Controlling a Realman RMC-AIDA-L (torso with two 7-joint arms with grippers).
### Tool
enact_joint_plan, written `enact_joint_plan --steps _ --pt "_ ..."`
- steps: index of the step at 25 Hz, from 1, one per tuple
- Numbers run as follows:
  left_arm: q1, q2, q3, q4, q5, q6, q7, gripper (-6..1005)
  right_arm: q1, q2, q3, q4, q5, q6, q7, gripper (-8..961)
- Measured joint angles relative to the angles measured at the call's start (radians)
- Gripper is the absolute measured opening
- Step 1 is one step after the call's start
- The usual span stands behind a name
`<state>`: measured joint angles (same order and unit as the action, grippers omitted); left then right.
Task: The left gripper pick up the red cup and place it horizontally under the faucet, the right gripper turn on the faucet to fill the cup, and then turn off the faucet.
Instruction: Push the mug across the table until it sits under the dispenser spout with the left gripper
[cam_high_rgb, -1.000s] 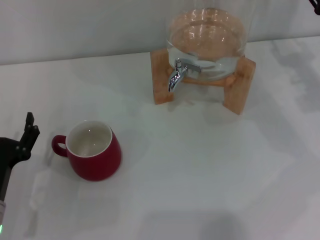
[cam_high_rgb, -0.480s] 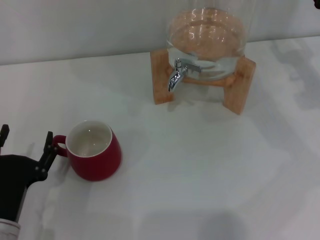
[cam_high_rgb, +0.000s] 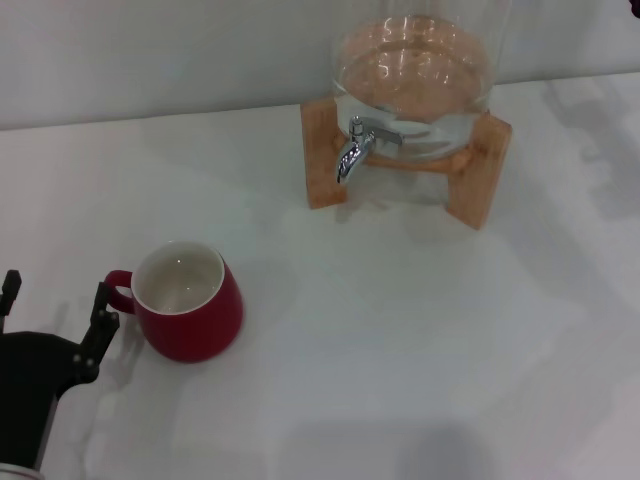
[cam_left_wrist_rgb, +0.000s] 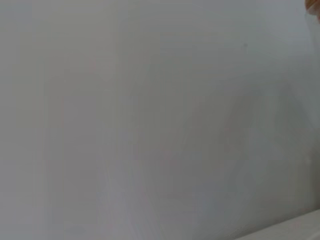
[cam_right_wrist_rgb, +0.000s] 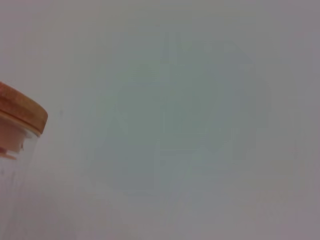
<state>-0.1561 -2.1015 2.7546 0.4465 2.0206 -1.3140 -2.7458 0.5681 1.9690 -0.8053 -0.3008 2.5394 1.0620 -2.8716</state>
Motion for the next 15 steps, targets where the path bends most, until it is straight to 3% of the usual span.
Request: enact_joint_plan --steps 15 --pt "0.023 0.001 0.010 -0.003 -0.033 0.011 -0.026 875 -0.009 -0.004 0.000 0.000 -0.004 -0.001 0.000 662"
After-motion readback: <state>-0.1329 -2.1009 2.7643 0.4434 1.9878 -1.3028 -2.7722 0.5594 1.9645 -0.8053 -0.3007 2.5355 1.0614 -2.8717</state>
